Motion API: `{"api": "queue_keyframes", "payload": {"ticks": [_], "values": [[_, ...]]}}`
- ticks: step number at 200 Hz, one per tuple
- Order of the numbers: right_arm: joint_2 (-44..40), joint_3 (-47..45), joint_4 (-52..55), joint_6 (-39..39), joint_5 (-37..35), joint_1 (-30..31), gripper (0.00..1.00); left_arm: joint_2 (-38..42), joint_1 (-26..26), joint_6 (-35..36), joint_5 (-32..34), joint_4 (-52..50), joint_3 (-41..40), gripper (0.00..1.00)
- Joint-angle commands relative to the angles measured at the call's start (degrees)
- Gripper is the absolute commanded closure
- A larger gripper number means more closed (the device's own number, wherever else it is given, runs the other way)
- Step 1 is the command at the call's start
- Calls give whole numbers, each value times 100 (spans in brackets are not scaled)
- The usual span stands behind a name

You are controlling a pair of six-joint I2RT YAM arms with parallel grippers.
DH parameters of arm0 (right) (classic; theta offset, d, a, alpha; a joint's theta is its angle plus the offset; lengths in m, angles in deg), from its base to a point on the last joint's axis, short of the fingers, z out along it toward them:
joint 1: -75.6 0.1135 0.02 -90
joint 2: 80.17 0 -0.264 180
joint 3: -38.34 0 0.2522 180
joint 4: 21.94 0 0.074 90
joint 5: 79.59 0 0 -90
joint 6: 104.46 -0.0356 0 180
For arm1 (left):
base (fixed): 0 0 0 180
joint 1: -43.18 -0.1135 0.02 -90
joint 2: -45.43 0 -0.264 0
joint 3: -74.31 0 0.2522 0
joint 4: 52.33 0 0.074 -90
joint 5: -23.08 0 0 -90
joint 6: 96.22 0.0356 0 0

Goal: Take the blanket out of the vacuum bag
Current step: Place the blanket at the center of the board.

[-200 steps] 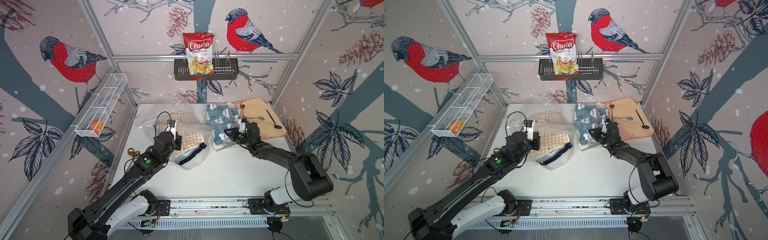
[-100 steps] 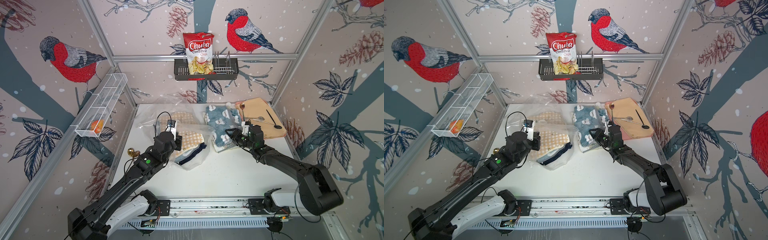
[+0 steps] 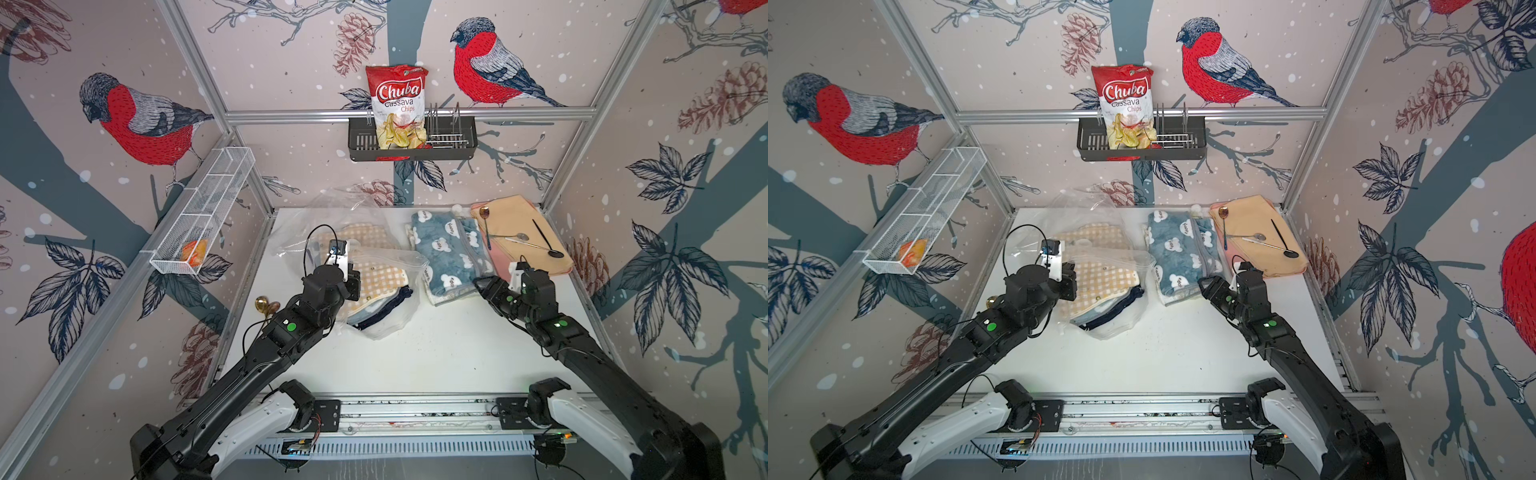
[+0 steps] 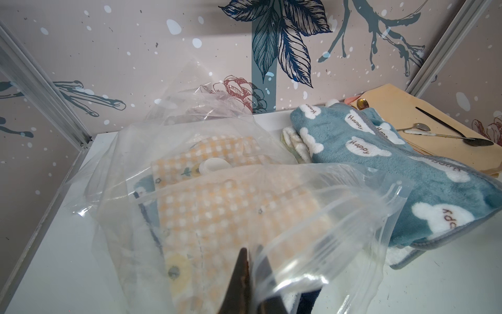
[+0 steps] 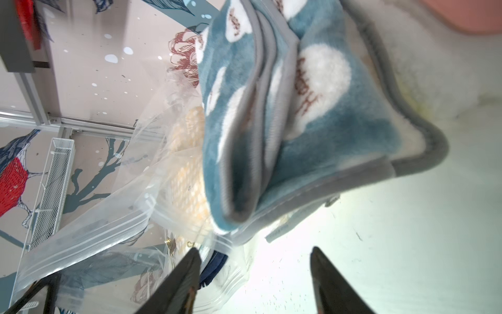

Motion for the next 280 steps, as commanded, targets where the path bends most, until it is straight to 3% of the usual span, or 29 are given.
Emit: {"api": "queue_keyframes", "payload": {"ticks": [1,18,41,76,93,121,170,188,219,240,252,280], "values": [[-296,446,994,427,-677,105,62,25,-21,-10,160,268,8,94],[2,841,642,636,-710,189,81,32,-19,-6,136,275,13,99],[951,1358,-30,892,-521,258,93,14,-19,-6,163,258,8,100],[2208,1678,-816,1011,-32,151,94,17,-19,-28,399,248,-13,100],[2709,1381,-1149,957,117,-63,94,-19,-19,-10,455,234,-27,100],[3080,752,-1678,884,96,-338,94,-44,-19,13,517,249,-27,100],[3313,807,-1335,1111,-49,-574,92,-78,-19,29,662,257,-45,100],[3012,1112,-895,1316,-503,-260,87,-122,-22,14,876,225,-54,100],[2713,2018,94,1825,-1813,776,60,-89,-37,-24,1175,222,-70,100],[2749,2404,332,2146,-2442,1486,47,-7,-62,-42,1370,217,-81,100],[2968,2615,504,2321,-2626,1851,47,33,-89,-66,1466,212,-89,100],[3813,3010,908,2541,-2102,2167,66,60,-107,-88,1537,246,-113,100]]}}
